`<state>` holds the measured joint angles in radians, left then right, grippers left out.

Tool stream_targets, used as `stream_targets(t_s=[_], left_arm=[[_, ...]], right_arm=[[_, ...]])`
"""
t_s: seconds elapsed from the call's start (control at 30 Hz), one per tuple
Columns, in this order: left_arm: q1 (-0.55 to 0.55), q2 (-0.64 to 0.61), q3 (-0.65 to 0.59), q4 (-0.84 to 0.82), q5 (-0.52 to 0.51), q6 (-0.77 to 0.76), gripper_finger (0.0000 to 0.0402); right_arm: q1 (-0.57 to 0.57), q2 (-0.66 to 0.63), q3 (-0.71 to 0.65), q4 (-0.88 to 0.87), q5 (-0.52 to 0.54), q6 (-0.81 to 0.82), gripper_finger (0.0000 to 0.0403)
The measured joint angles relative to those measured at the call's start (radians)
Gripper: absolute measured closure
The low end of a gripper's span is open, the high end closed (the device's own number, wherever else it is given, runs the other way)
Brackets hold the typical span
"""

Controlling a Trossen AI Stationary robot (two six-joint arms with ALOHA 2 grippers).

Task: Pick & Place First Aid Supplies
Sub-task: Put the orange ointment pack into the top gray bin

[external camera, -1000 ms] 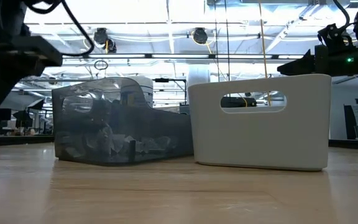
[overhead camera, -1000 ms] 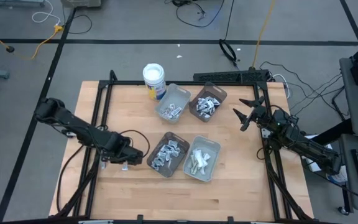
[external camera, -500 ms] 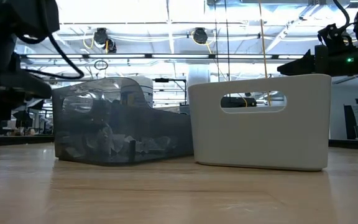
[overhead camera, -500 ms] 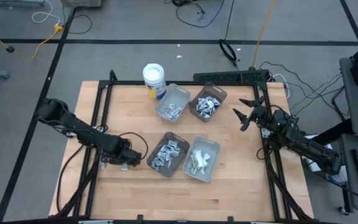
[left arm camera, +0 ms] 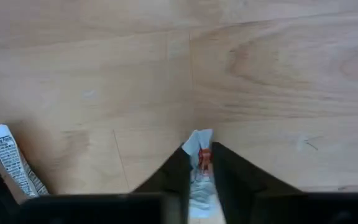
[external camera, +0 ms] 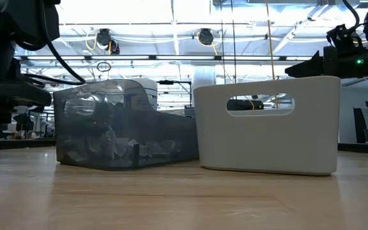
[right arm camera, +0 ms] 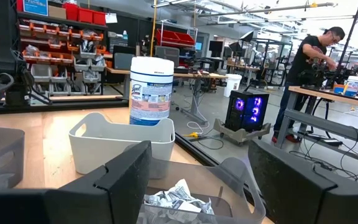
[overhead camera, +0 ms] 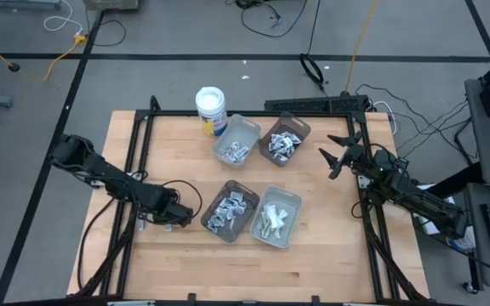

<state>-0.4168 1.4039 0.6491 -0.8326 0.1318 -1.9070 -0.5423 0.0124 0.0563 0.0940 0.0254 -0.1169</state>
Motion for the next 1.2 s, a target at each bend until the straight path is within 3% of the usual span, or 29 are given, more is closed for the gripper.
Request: stream_targets(t_s=[0.13,0.37,0.63,0.9,1.2], left_arm=[[0.0,0.0,0.005,-0.004,0.011,0.013,0.039],[0.029,-0.056,0.06,-0.078,0.035,0.076,0.0395],[0.135,-0.107,0.176,-0.223,0.041,0.273,0.0397],[0.324,-0.098,0.314,-0.368,0.021,0.49,0.0397],[0.6,0.056,0.532,-0.409,-0.007,0.786,0.0395]], right_arm=[[0.0,0.0,0.0,0.0,0.0,0.0,0.014],[0.0,0.0,0.0,0.0,0.0,0.0,0.014],[0.0,0.0,0.0,0.0,0.0,0.0,0.014],[0.0,0.0,0.0,0.0,0.0,0.0,0.014],[0.0,0.0,0.0,0.0,0.0,0.0,0.014]])
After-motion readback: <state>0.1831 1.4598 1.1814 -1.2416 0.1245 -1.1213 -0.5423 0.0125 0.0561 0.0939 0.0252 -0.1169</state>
